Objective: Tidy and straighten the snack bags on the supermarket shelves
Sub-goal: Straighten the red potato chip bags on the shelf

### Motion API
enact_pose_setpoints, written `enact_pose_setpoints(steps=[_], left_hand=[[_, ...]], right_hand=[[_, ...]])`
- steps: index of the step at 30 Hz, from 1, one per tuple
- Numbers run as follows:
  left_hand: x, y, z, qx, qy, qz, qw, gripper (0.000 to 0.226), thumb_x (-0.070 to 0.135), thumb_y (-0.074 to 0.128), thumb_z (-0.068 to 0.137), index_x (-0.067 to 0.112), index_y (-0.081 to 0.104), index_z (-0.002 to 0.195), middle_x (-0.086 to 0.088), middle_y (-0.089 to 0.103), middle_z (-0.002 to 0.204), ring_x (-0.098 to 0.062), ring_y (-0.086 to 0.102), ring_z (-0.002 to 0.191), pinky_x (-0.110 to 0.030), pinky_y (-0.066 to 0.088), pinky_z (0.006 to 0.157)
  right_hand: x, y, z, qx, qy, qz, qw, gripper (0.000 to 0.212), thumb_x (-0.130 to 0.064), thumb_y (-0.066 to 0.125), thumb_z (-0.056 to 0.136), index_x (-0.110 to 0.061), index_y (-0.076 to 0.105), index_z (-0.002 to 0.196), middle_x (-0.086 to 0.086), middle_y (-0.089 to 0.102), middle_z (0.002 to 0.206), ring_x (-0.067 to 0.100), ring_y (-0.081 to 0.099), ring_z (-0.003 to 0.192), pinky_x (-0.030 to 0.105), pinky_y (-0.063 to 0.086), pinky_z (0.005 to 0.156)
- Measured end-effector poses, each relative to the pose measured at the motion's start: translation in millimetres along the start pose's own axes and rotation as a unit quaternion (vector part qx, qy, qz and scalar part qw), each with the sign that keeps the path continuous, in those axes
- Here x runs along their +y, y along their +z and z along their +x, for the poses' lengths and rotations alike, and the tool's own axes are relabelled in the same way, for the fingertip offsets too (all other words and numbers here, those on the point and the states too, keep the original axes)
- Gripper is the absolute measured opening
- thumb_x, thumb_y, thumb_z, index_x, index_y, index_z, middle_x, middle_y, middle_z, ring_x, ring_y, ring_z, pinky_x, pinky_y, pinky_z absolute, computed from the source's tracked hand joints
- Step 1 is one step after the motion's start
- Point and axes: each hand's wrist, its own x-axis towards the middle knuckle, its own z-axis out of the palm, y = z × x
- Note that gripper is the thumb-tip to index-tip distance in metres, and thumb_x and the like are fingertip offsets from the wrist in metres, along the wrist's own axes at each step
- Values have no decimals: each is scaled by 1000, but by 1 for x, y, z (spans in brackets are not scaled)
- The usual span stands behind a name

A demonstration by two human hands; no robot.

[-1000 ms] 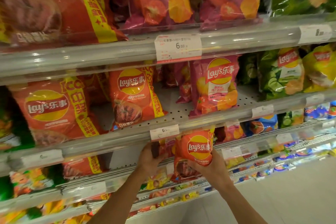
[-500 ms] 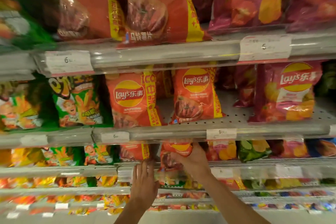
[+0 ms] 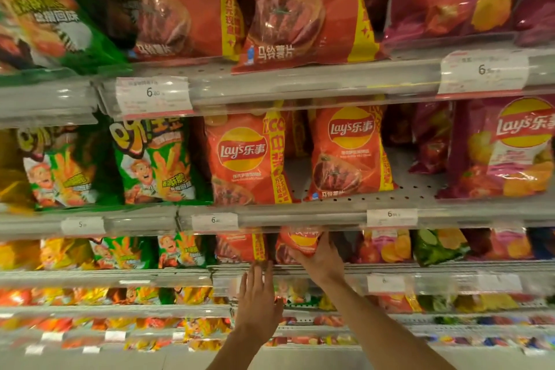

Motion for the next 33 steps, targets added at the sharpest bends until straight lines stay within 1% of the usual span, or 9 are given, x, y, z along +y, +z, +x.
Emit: enact_pose_setpoints(steps=[6, 10, 13, 19, 23, 27, 29, 31, 33], left_hand=[[35, 4, -5, 83, -51, -60, 993, 66, 41, 51, 96, 16, 24, 151, -11, 25, 152, -30, 21, 143, -39, 20, 122], [80, 13, -6, 147, 24, -136, 979, 39, 23, 70, 87, 9, 58, 121, -16, 49, 132, -38, 49, 123, -47, 45, 104], [122, 9, 0, 111, 47, -240, 963, 24, 18, 58, 94, 13, 60, 117, -8, 52, 128, -29, 48, 122, -37, 41, 102], [227, -7, 23, 115, 57, -324, 937, 22, 17, 58, 96, 18, 63, 117, 0, 62, 117, -19, 59, 111, -24, 43, 92], [304, -12, 36, 130, 31, -346, 929, 37, 19, 57, 97, 16, 56, 134, -5, 56, 132, -24, 52, 122, -29, 40, 100], [357, -12, 57, 129, -39, -353, 926, 46, 28, 61, 97, 10, 50, 137, -14, 56, 130, -30, 54, 116, -23, 38, 86], [370, -12, 72, 124, -73, -327, 934, 45, 39, 60, 96, 6, 55, 126, -15, 63, 116, -33, 62, 104, -31, 49, 81], [379, -9, 85, 116, -85, -327, 934, 44, 41, 61, 95, 5, 60, 121, -14, 68, 113, -33, 65, 107, -37, 53, 90], [384, -1, 99, 115, -86, -354, 924, 52, 36, 64, 95, 5, 52, 135, -14, 62, 131, -34, 55, 124, -35, 41, 108]], right_hand=[[22, -14, -18, 3, -49, 10, 999, 84, -60, 72, 83, -21, 37, 149, 2, 52, 144, 23, 54, 130, 36, 46, 106], [54, -38, -37, 79, -62, 107, 989, 50, -42, 70, 92, -19, 58, 135, -12, 65, 124, 9, 65, 113, 31, 54, 98], [94, -72, -47, 147, -40, 169, 974, 18, -19, 69, 95, -22, 69, 112, -21, 72, 94, 0, 69, 88, 33, 60, 80], [187, -168, -57, 226, 37, 193, 954, 16, -8, 63, 95, -22, 70, 92, -8, 72, 69, 5, 66, 63, 26, 51, 59], [242, -243, -55, 254, 63, 188, 947, 16, -1, 64, 93, -16, 68, 87, 5, 70, 72, 29, 67, 69, 45, 56, 65], [274, -304, -37, 267, 61, 148, 950, 1, -12, 66, 95, -13, 66, 95, 2, 69, 81, 29, 68, 80, 39, 52, 71], [285, -326, -22, 252, 49, 112, 960, 12, -20, 68, 95, -12, 65, 104, 6, 67, 93, 29, 65, 89, 37, 49, 76], [293, -342, -5, 219, 17, 71, 973, 24, -24, 69, 94, -11, 64, 113, 9, 64, 106, 29, 60, 101, 42, 50, 86], [296, -352, 11, 171, -6, 17, 985, 38, -26, 71, 92, -9, 62, 125, 11, 61, 117, 29, 55, 112, 43, 47, 96]])
